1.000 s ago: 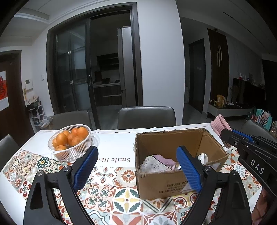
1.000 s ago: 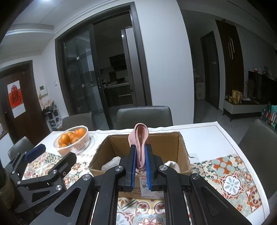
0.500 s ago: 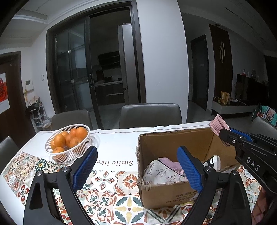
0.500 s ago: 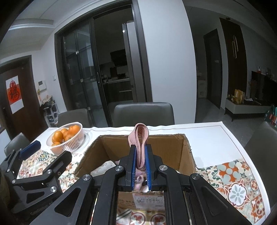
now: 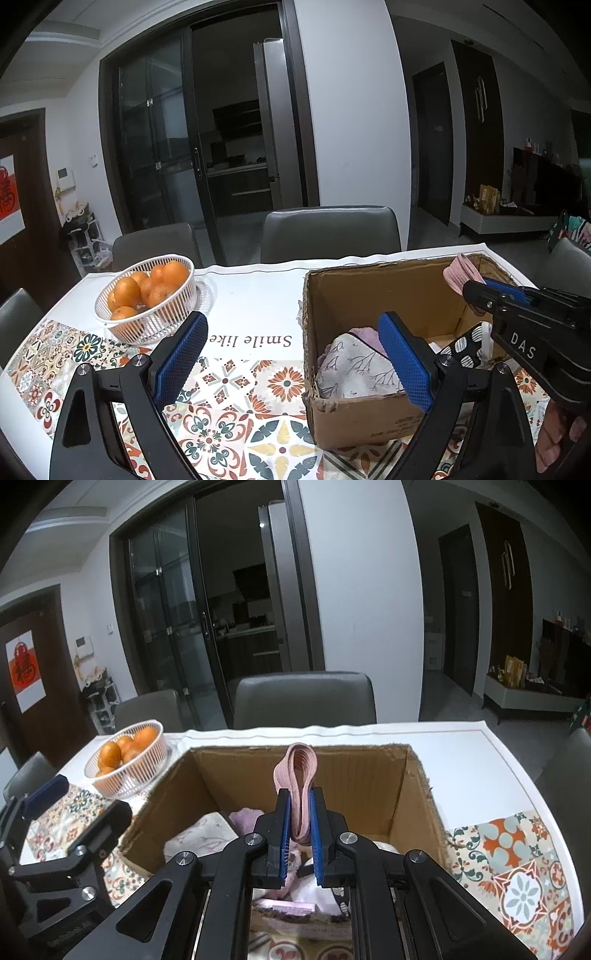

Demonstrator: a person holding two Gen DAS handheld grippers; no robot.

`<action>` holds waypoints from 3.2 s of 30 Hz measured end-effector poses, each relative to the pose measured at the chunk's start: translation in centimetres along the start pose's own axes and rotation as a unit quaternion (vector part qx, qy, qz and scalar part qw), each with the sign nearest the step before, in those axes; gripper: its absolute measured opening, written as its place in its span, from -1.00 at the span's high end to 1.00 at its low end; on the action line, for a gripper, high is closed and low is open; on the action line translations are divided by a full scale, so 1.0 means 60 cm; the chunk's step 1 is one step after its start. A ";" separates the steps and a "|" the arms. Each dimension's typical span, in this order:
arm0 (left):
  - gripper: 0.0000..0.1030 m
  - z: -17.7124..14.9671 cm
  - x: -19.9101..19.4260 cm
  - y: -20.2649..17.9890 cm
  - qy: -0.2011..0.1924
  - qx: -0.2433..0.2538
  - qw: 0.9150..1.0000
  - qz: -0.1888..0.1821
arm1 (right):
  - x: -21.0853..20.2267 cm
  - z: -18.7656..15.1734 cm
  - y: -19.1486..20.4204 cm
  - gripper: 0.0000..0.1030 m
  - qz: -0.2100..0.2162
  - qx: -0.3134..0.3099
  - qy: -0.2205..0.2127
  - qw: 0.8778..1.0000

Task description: Organize soft objects

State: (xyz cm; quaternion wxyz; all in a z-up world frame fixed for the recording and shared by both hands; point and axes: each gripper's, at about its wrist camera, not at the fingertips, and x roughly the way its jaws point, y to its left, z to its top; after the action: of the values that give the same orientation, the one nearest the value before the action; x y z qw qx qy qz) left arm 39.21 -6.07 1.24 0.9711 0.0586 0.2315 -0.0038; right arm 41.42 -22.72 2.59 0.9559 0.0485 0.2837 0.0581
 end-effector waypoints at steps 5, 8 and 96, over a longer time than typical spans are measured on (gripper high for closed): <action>-0.84 -0.005 0.009 0.000 0.005 0.003 1.000 0.001 | 0.016 -0.006 -0.004 0.63 -0.006 0.000 0.012 1.000; -0.84 -0.008 0.011 0.001 0.008 0.002 1.000 0.002 | 0.019 -0.010 -0.006 0.42 -0.012 0.000 0.013 1.000; -1.00 -0.171 -0.481 -0.006 -0.061 -0.021 0.998 -0.012 | -0.509 -0.251 0.034 -0.30 -0.087 0.017 -0.082 0.993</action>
State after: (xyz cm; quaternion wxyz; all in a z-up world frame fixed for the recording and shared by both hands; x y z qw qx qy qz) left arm 8.83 -5.79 5.10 0.9842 0.0346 0.1730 -0.0144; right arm 7.59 -24.04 6.68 0.9764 0.0448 0.2087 -0.0340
